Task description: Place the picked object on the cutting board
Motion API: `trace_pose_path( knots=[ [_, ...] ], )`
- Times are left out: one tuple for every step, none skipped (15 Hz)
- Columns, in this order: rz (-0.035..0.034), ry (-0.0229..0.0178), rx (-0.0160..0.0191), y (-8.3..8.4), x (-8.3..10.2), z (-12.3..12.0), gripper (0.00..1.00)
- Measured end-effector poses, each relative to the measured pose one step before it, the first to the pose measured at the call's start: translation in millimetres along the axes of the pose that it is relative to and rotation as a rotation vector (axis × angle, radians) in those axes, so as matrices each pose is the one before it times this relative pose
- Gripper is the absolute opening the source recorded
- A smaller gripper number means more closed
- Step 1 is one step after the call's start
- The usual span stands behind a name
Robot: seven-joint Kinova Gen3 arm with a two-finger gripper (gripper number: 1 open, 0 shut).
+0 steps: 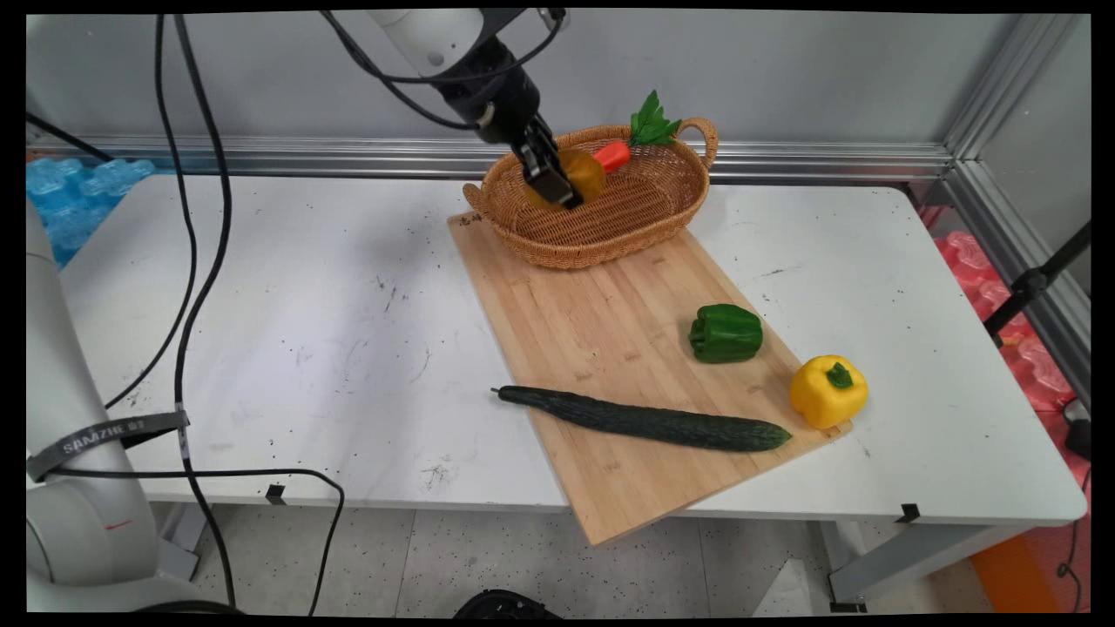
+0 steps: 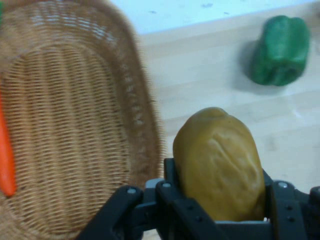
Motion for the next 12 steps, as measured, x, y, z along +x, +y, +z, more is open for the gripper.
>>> trace_pose_path(
  knots=[
    [0.00361,0.00122,-0.00757,3.59,-0.63,0.7,0.0],
    [0.00692,0.00071,-0.01289,6.06,-1.6,2.67,0.0],
    [0.00584,0.00021,-0.00894,4.43,-1.57,3.8,0.0],
    [0.00579,-0.0004,-0.00993,4.58,-1.88,5.86,0.0],
    [0.00235,-0.00018,-0.00752,3.29,-1.25,6.17,0.0],
    [-0.00034,-0.00025,-0.00721,3.41,-1.67,8.19,0.0],
    [-0.00253,-0.00168,-0.00612,2.71,-1.84,9.38,0.0],
    [-0.00356,-0.00213,-0.00502,1.97,-1.72,10.73,0.0],
    [-0.00273,-0.00217,-0.00408,1.23,-1.23,9.91,0.0],
    [-0.0031,-0.00309,-0.00519,1.26,-1.43,12.78,0.0],
    [-0.00083,-0.00358,-0.00375,0.46,-0.95,10.03,0.0],
    [-0.00093,-0.00348,-0.00335,0.21,-1.53,11.71,0.0]
  ],
)
